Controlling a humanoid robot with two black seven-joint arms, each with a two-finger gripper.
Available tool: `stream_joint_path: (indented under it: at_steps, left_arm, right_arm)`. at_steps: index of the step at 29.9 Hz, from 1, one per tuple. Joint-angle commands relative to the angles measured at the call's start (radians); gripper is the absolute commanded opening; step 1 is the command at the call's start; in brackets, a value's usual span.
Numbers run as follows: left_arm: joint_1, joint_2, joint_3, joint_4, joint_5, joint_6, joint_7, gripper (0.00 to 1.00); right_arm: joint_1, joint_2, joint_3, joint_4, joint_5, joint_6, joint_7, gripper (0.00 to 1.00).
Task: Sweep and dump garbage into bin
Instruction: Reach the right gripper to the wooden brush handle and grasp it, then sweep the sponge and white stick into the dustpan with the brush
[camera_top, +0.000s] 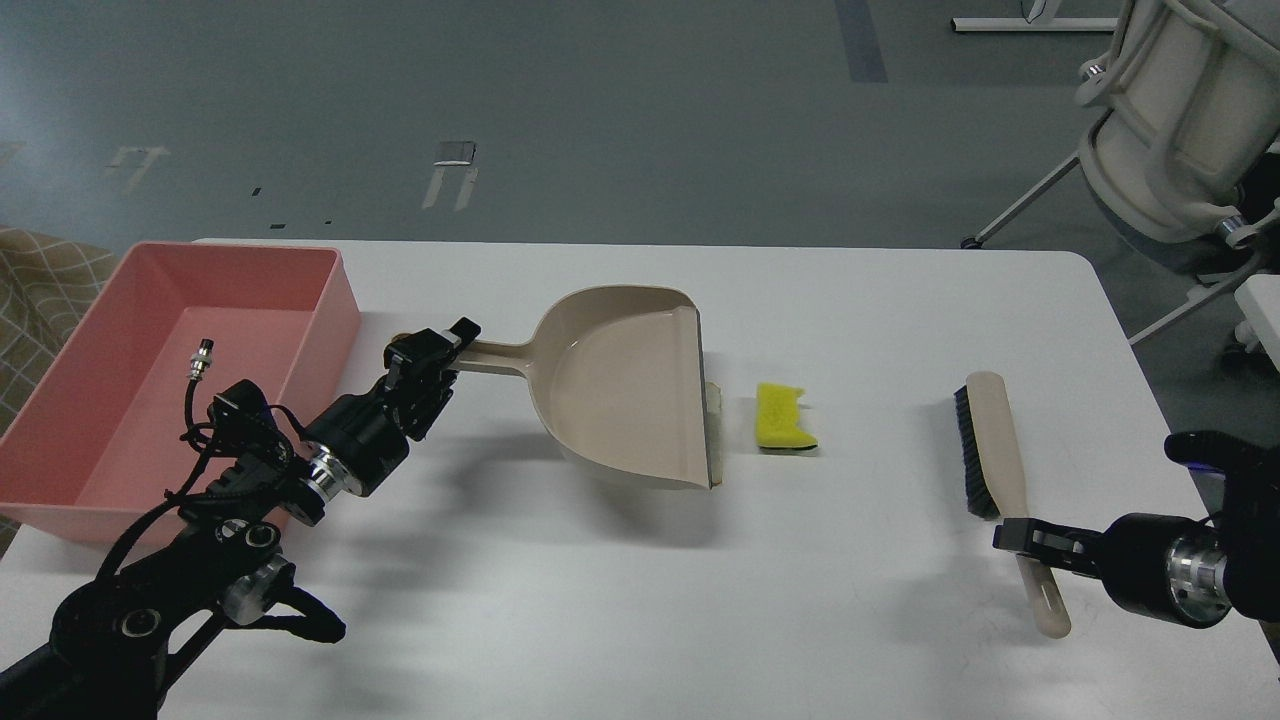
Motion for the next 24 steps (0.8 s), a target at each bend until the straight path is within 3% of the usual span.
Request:
stream_joint_path:
  at_steps: [1, 13, 19, 24]
  left_arm:
    - [0.002, -0.003, 0.0, 0.015, 0.002, 0.003, 0.001, 0.0]
    - [0.006, -0.005, 0.002, 0.077, 0.005, 0.005, 0.0, 0.0]
    - [0.011, -0.006, 0.075, 0.078, 0.008, 0.044, -0.003, 0.0]
    - [0.011, -0.008, 0.083, 0.078, 0.008, 0.054, -0.006, 0.0]
  right_arm:
    - [0.001, 0.005, 0.019, 0.008, 0.002, -0.001, 0.004, 0.0]
    - [0.018, 0.098, 0.036, 0.02, 0.003, 0.013, 0.002, 0.0]
    - [0.049, 0.151, 0.031, 0.017, 0.002, 0.036, -0.007, 0.0]
    - [0.067, 0.195, 0.024, 0.009, 0.002, 0.038, -0.042, 0.0]
